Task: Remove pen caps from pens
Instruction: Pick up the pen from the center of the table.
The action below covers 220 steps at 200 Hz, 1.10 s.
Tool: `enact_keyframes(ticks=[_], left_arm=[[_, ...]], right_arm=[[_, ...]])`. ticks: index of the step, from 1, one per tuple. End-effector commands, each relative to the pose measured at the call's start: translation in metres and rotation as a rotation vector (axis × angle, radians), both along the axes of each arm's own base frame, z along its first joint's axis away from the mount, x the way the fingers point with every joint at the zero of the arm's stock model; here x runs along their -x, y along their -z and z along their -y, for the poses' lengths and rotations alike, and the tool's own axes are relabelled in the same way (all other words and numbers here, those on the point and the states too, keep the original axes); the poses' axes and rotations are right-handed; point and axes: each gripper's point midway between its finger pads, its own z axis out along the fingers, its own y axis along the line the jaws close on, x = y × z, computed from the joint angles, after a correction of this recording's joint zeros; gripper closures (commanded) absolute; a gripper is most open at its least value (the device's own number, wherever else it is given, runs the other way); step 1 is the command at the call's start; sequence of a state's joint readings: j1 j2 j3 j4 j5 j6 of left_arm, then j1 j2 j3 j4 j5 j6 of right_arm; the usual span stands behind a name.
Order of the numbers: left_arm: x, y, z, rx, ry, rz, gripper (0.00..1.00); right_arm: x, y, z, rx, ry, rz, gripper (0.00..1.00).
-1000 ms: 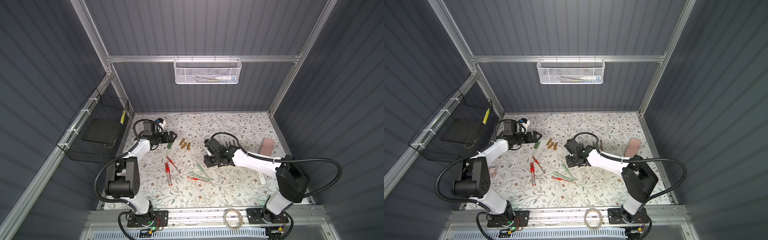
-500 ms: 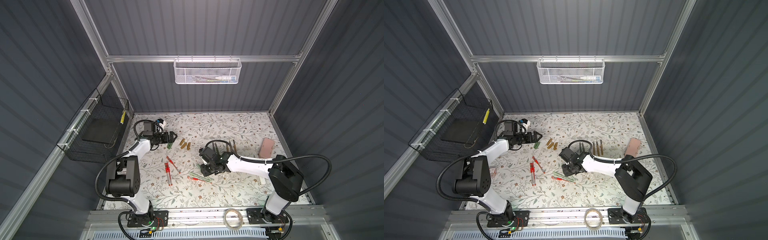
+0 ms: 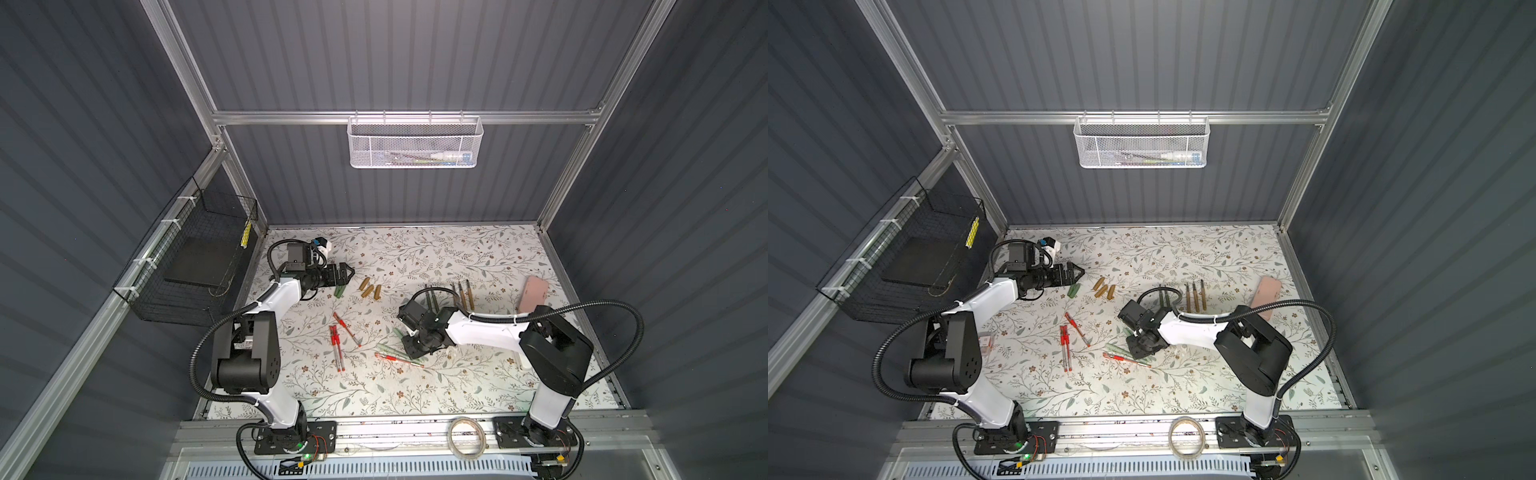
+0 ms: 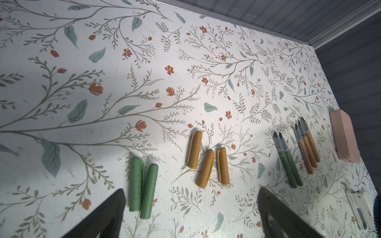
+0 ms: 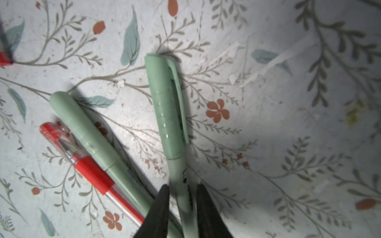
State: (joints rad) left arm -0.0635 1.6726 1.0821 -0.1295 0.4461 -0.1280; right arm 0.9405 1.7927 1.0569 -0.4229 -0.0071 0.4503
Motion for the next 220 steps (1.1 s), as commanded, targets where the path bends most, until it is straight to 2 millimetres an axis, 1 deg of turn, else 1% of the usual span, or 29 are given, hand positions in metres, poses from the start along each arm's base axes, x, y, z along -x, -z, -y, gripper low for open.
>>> enact_keyframes(ticks=[1, 13, 36, 46, 62, 84, 98, 110, 133, 141, 144, 150, 164, 183, 206, 220], left_arm=[[-0.007, -0.007, 0.0, 0.013, 0.004, 0.004, 0.0], [-0.006, -0.011, 0.0, 0.009, 0.012, 0.013, 0.0], [-0.006, -0.006, -0.002, -0.001, 0.005, 0.013, 0.0], [-0.006, -0.01, 0.0, 0.018, 0.003, 0.011, 0.0], [-0.001, -0.021, 0.012, 0.083, 0.05, 0.014, 0.0], [0.002, -0.029, 0.025, 0.186, 0.089, 0.022, 0.0], [0.004, -0.037, 0.032, 0.251, 0.103, 0.009, 0.0], [0.008, -0.047, 0.039, 0.31, 0.131, 0.009, 0.0], [0.015, -0.058, 0.052, 0.432, 0.181, 0.018, 0.01], [0.015, -0.061, 0.054, 0.462, 0.183, 0.014, 0.02], [0.016, -0.062, 0.055, 0.47, 0.184, 0.01, 0.02], [0.018, -0.064, 0.057, 0.487, 0.195, 0.006, 0.03], [0.023, -0.071, 0.065, 0.512, 0.239, 0.015, 0.05], [0.032, -0.073, 0.081, 0.539, 0.303, 0.023, 0.06], [0.047, -0.088, 0.104, 0.601, 0.407, 0.019, 0.08], [0.056, -0.092, 0.114, 0.623, 0.464, 0.021, 0.1]], right_arm=[[0.001, 0.01, 0.015, 0.103, -0.011, -0.004, 0.79], [-0.004, 0.009, 0.019, 0.12, -0.011, 0.019, 0.83], [-0.015, 0.008, 0.025, 0.118, 0.005, 0.04, 0.89], [-0.019, 0.005, 0.028, 0.122, 0.016, 0.039, 0.9], [-0.027, -0.008, 0.028, 0.109, 0.016, 0.062, 0.92], [-0.041, -0.025, 0.026, 0.059, 0.023, 0.099, 0.94], [-0.05, -0.039, 0.025, 0.031, 0.043, 0.113, 0.94], [-0.057, -0.052, 0.023, -0.005, 0.057, 0.142, 0.94], [-0.07, -0.076, 0.01, -0.137, 0.082, 0.186, 0.94], [-0.073, -0.081, 0.01, -0.165, 0.099, 0.183, 0.94], [-0.078, -0.087, 0.005, -0.195, 0.104, 0.201, 0.94], [-0.081, -0.095, 0.001, -0.224, 0.109, 0.211, 0.94], [-0.085, -0.112, -0.007, -0.29, 0.104, 0.242, 0.94], [-0.092, -0.134, -0.018, -0.416, 0.094, 0.275, 0.95], [-0.094, -0.157, -0.023, -0.559, 0.096, 0.267, 0.96], [-0.093, -0.168, -0.025, -0.634, 0.078, 0.285, 0.97]])
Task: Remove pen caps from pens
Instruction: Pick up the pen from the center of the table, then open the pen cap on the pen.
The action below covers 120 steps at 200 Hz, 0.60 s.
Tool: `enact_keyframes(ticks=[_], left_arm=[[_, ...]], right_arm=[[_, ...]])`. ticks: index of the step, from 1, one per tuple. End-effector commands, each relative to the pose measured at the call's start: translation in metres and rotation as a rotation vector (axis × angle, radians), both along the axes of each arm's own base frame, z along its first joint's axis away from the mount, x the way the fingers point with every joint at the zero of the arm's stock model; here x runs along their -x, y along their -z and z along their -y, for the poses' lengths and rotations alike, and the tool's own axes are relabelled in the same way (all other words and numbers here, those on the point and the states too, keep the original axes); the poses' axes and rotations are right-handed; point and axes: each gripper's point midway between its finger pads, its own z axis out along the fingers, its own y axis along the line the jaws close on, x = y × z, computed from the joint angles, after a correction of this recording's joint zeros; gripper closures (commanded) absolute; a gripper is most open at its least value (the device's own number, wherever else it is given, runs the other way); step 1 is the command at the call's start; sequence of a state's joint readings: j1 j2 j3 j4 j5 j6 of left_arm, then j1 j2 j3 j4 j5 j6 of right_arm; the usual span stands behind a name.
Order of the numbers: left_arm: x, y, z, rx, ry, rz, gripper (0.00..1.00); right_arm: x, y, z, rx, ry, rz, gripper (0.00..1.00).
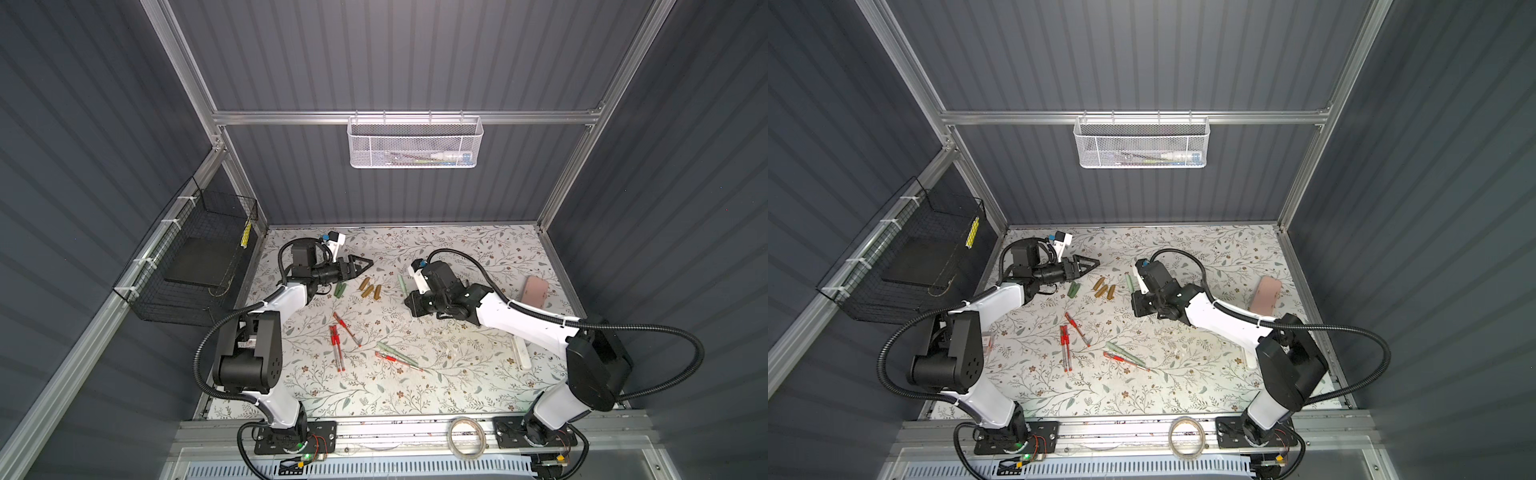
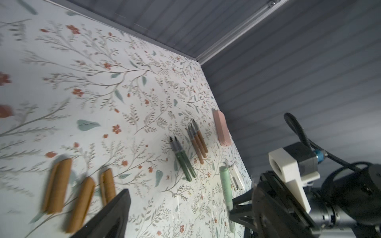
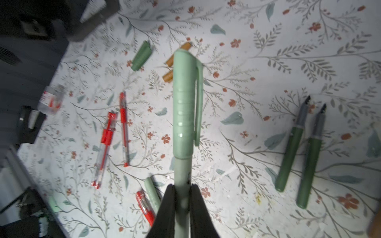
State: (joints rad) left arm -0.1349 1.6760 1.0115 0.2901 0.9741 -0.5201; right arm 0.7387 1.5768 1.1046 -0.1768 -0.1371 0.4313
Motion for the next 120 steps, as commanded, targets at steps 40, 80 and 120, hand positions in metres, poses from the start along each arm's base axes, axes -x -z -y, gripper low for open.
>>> enact_keyframes(ticks=[40, 80, 120], left_arm=[[0.034, -0.034, 0.041, 0.148, 0.213, 0.046, 0.17], [0.037, -0.033, 0.059, 0.149, 0.227, 0.03, 0.23], [0.032, -0.017, 0.067, 0.1, 0.182, -0.031, 0.26]], right_arm=[[0.001, -0.042, -0.022, -0.266, -0.063, 0.026, 0.97], [-0.007, -0.032, -0.022, -0.221, -0.003, 0.006, 0.99], [-0.009, -0.029, -0.027, -0.123, 0.022, 0.027, 1.0]])
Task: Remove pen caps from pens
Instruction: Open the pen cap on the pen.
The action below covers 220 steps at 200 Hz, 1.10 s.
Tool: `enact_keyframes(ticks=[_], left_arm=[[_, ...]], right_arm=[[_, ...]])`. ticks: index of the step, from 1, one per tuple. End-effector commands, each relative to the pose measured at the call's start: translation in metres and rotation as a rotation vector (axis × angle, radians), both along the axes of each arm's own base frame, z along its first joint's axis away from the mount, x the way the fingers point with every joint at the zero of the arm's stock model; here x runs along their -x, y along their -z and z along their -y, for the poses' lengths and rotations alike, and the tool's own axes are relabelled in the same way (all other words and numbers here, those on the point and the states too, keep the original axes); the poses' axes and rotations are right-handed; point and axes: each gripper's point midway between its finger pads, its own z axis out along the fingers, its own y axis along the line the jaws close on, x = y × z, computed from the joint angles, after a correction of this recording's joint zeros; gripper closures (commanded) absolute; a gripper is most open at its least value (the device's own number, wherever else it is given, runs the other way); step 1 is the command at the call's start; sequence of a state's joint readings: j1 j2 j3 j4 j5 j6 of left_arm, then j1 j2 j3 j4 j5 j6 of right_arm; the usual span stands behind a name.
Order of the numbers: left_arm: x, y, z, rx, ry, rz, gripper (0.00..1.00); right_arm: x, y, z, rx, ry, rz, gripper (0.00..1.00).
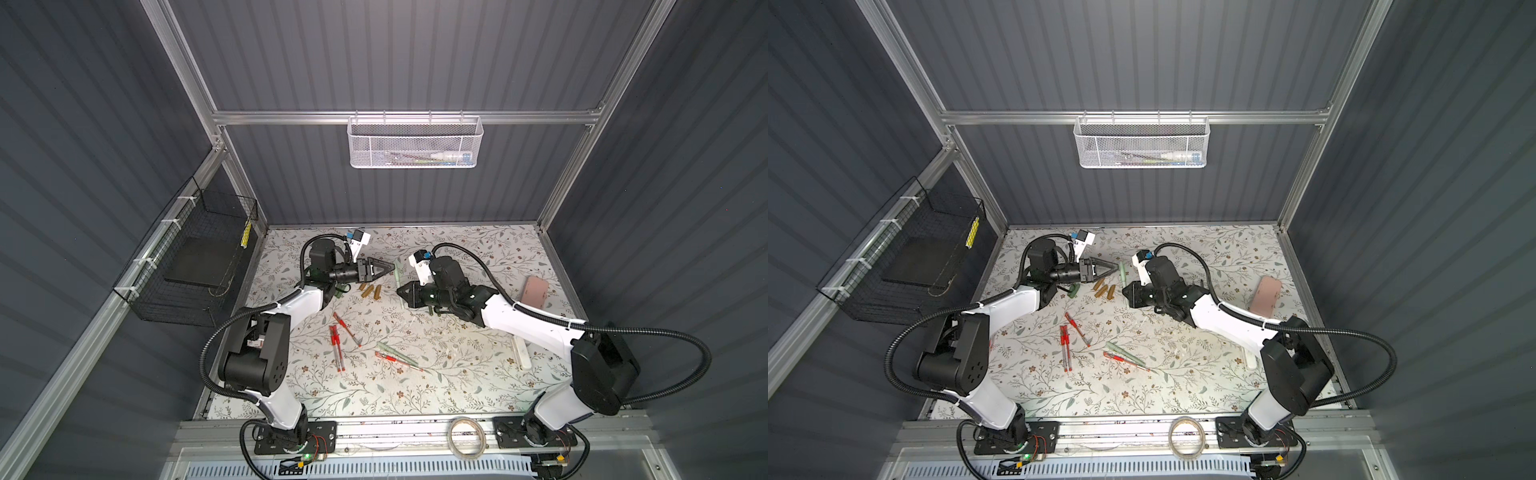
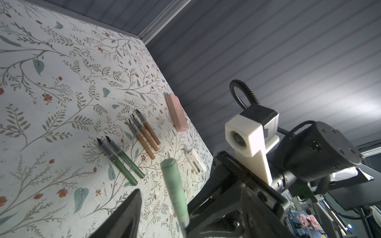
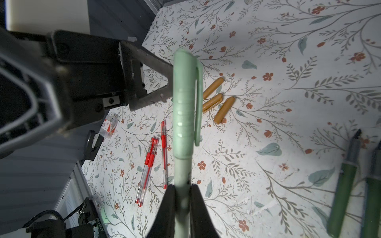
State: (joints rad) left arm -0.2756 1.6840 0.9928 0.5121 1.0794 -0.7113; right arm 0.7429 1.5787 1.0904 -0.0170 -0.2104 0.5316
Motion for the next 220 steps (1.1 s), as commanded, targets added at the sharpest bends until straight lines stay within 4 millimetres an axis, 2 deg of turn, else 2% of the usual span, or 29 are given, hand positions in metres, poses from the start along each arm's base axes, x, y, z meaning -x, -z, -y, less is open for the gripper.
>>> enact_keyframes(ticks=[1, 39, 78, 100, 113, 123, 148, 159, 189, 220], left_arm=[[-0.007, 0.01, 0.006, -0.029, -0.025, -0.032, 0.26], [-0.009, 0.015, 0.008, -0.06, -0.044, -0.053, 0.36], [-0.01, 0.013, 0.008, -0.078, -0.05, -0.056, 0.68], [-0.012, 0.018, 0.007, -0.077, -0.067, -0.055, 0.92], [-0.012, 0.015, 0.007, -0.076, -0.064, -0.058, 1.0], [-0.011, 0.014, 0.008, -0.073, -0.057, -0.056, 1.0], [-0.012, 0.015, 0.008, -0.074, -0.061, -0.053, 1.0], [-0.011, 0.011, 0.008, -0.066, -0.059, -0.058, 1.0], [-0.008, 0.011, 0.009, -0.055, -0.04, -0.048, 1.0], [-0.006, 0.005, 0.009, -0.045, -0.029, -0.045, 1.0]], right_arm=[[-0.004, -0.004, -0.004, 0.056, 0.024, 0.013, 1.0], [-0.001, -0.004, -0.013, 0.119, 0.014, 0.041, 1.0], [-0.001, -0.002, -0.011, 0.146, 0.024, 0.04, 1.0], [0.0, 0.002, -0.014, 0.151, 0.016, 0.027, 1.0], [0.001, -0.002, -0.016, 0.15, 0.007, 0.031, 0.97], [0.003, -0.003, -0.016, 0.149, 0.0, 0.043, 0.92], [0.002, 0.003, -0.013, 0.151, 0.01, 0.045, 0.67], [0.003, 0.004, -0.015, 0.155, 0.002, 0.033, 0.61], [0.0, 0.006, -0.02, 0.145, -0.016, 0.04, 0.59], [-0.009, 0.004, -0.024, 0.127, -0.027, 0.03, 0.66]])
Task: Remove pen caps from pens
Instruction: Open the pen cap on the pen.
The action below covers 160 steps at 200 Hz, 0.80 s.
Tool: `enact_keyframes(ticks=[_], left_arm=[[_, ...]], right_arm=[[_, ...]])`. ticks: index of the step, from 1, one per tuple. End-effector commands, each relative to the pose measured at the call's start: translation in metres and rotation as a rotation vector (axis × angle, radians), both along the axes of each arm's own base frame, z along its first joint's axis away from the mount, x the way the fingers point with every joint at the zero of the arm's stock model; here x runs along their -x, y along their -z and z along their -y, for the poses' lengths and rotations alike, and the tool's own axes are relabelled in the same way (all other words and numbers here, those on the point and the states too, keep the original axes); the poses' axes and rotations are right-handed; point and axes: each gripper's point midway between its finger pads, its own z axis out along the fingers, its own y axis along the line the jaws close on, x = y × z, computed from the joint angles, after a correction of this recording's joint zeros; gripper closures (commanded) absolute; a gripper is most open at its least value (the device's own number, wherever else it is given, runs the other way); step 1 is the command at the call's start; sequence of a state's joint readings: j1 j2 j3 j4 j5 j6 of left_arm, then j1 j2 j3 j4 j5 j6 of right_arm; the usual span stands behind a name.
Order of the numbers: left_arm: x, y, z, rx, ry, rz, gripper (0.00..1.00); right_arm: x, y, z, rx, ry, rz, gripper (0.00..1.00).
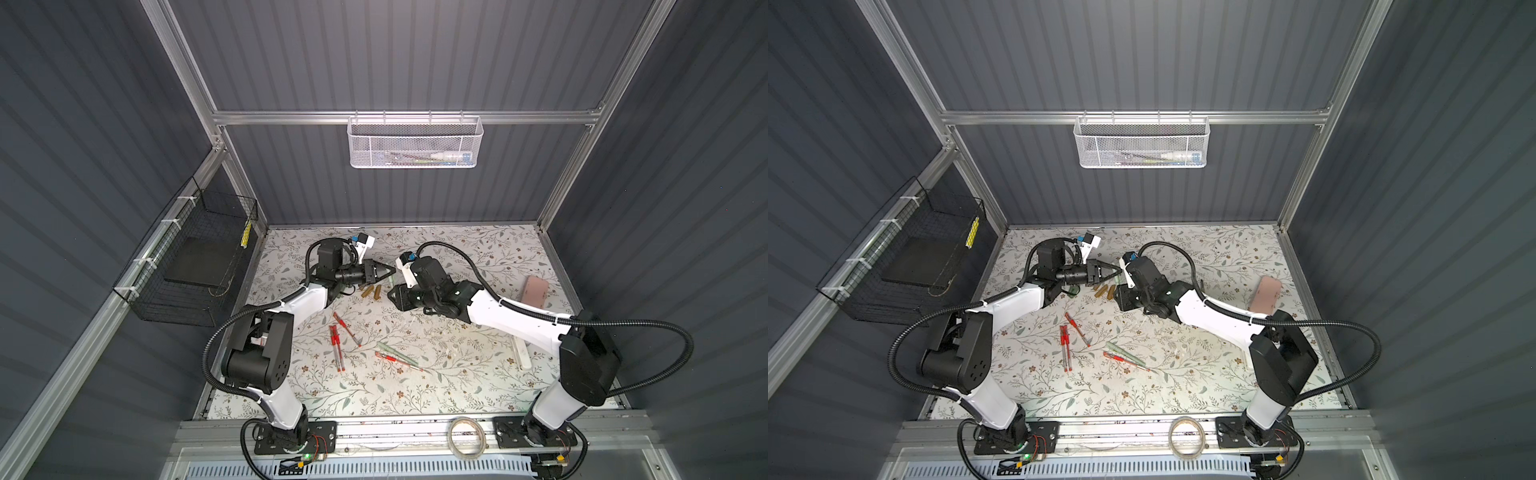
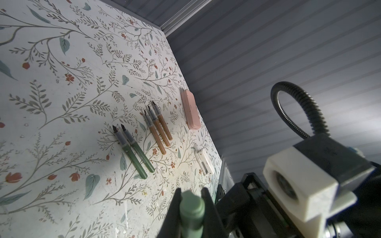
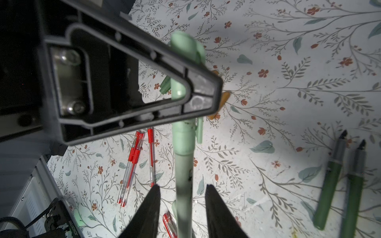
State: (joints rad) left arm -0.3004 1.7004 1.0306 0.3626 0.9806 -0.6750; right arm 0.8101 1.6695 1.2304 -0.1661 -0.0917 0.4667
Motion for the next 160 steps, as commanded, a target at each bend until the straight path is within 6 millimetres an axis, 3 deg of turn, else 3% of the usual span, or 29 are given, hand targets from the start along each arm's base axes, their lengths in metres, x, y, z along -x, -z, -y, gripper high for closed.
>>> enact_keyframes(ticks=[1, 29, 61, 81, 112, 136, 160], left_arm=[[0.004, -0.014, 0.004, 0.028, 0.035, 0.034, 1.0], [0.004, -0.011, 0.004, 0.035, 0.038, 0.052, 1.0], [0.001, -0.014, 0.004, 0.017, 0.031, 0.068, 1.0], [-0.012, -0.003, -0.004, -0.066, -0.02, 0.067, 1.0], [-0.029, -0.009, -0.022, -0.113, -0.072, 0.077, 1.0], [-0.052, -0.013, -0.055, -0.12, -0.179, 0.067, 1.0], [-0.071, -0.018, -0.09, -0.145, -0.276, 0.07, 1.0]], right_arm=[[-0.008, -0.007, -0.006, -0.023, -0.018, 0.009, 0.66], [-0.015, -0.007, -0.006, -0.018, -0.018, 0.014, 0.81], [-0.006, 0.006, 0.0, -0.016, -0.017, -0.011, 1.0], [0.006, 0.026, 0.005, -0.017, -0.009, -0.061, 1.0], [0.035, 0.055, 0.017, -0.001, -0.004, -0.113, 1.0], [0.057, 0.077, 0.033, 0.025, 0.017, -0.168, 1.0], [0.073, 0.088, 0.045, 0.037, 0.018, -0.189, 1.0]])
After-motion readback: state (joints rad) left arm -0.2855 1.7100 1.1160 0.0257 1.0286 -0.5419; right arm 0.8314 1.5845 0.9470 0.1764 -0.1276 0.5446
